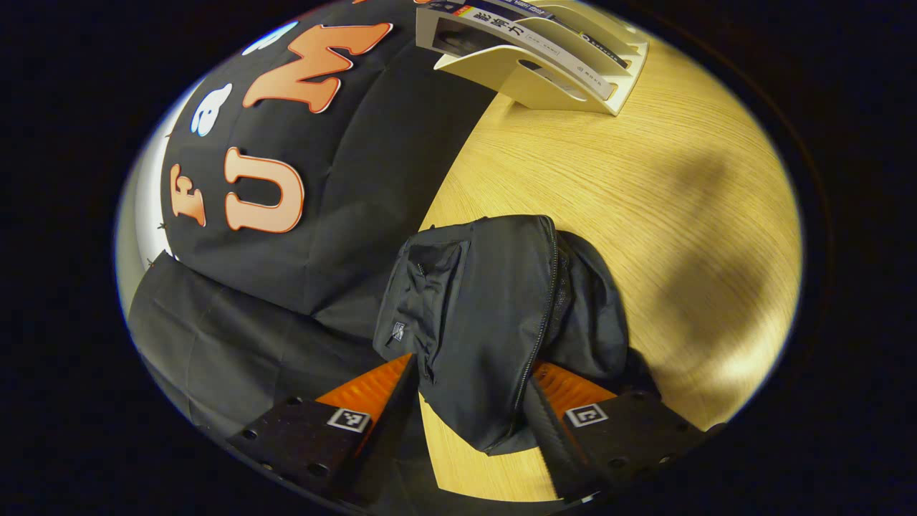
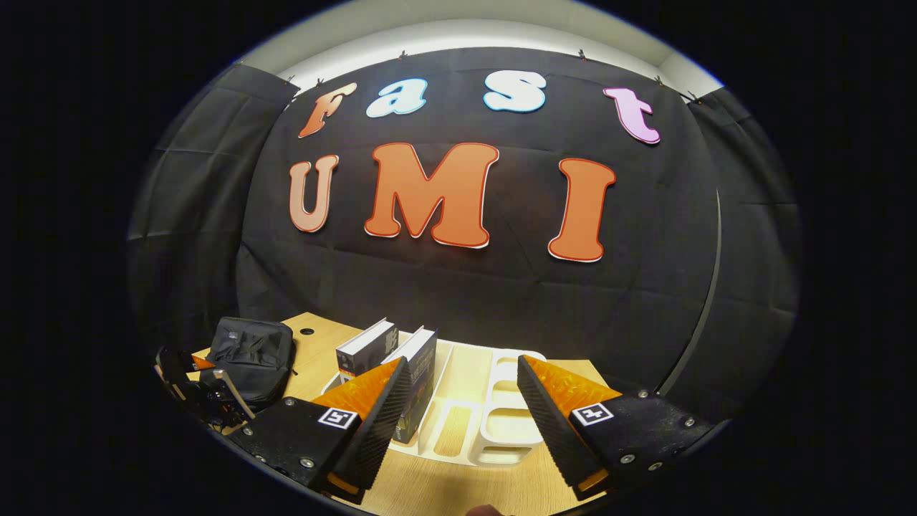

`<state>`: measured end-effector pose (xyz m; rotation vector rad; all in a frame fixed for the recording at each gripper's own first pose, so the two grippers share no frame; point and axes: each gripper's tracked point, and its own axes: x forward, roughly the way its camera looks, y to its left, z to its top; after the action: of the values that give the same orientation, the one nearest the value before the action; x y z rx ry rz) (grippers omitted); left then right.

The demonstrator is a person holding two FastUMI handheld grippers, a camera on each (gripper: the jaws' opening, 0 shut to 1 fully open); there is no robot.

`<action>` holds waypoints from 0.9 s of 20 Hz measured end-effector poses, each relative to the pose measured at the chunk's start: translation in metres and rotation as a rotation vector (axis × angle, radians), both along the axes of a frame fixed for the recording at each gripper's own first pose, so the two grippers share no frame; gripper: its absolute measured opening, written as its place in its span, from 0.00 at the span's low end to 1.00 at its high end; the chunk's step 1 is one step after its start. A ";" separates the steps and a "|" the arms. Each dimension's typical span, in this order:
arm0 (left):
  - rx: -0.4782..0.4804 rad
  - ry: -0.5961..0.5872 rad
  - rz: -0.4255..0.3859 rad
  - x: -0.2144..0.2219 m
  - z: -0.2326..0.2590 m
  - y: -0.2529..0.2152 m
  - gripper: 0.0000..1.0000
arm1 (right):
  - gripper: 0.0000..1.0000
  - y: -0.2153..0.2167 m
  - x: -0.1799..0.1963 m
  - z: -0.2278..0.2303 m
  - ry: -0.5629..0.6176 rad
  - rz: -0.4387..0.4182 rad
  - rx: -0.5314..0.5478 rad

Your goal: Open the schoolbag, grab two books from the bookshelf and put them into the schoolbag.

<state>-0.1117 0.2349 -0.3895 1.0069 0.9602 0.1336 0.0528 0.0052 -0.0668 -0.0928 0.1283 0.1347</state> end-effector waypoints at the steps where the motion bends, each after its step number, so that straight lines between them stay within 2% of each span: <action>1: -0.014 0.013 -0.011 0.004 -0.001 -0.001 0.72 | 0.93 0.003 0.001 0.001 -0.001 0.002 -0.006; 2: -0.027 0.022 -0.030 0.008 0.000 0.000 0.55 | 0.93 0.007 0.002 0.002 0.004 -0.001 -0.013; 3: -0.050 0.028 -0.047 0.011 0.002 0.000 0.61 | 0.93 0.010 0.000 0.001 0.010 -0.008 -0.016; 5: -0.118 0.053 -0.095 0.015 0.000 -0.003 0.43 | 0.93 0.023 0.001 0.002 0.028 -0.022 -0.017; 7: -0.168 0.072 -0.143 0.023 0.004 -0.002 0.17 | 0.93 0.038 0.004 -0.006 0.070 -0.039 -0.012; 9: -0.248 0.105 -0.169 0.022 0.011 0.000 0.08 | 0.93 0.050 0.006 -0.015 0.128 -0.082 -0.019; 14: -0.453 0.197 -0.259 0.035 0.037 0.008 0.07 | 0.93 0.095 0.017 -0.008 0.211 -0.135 -0.045; 15: -0.490 0.210 -0.277 0.039 0.042 0.011 0.00 | 0.94 0.103 0.019 -0.005 0.225 -0.140 -0.043; 16: -0.520 0.230 -0.282 0.041 0.048 0.016 0.06 | 0.93 0.114 0.022 -0.002 0.238 -0.138 -0.045; 18: -0.578 0.258 -0.280 0.048 0.061 0.029 0.06 | 0.93 0.123 0.029 0.004 0.270 -0.156 -0.113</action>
<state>-0.0633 0.2634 -0.3280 0.6160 0.9995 -0.4947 0.0821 0.1280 -0.0631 -0.1765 0.4122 -0.0164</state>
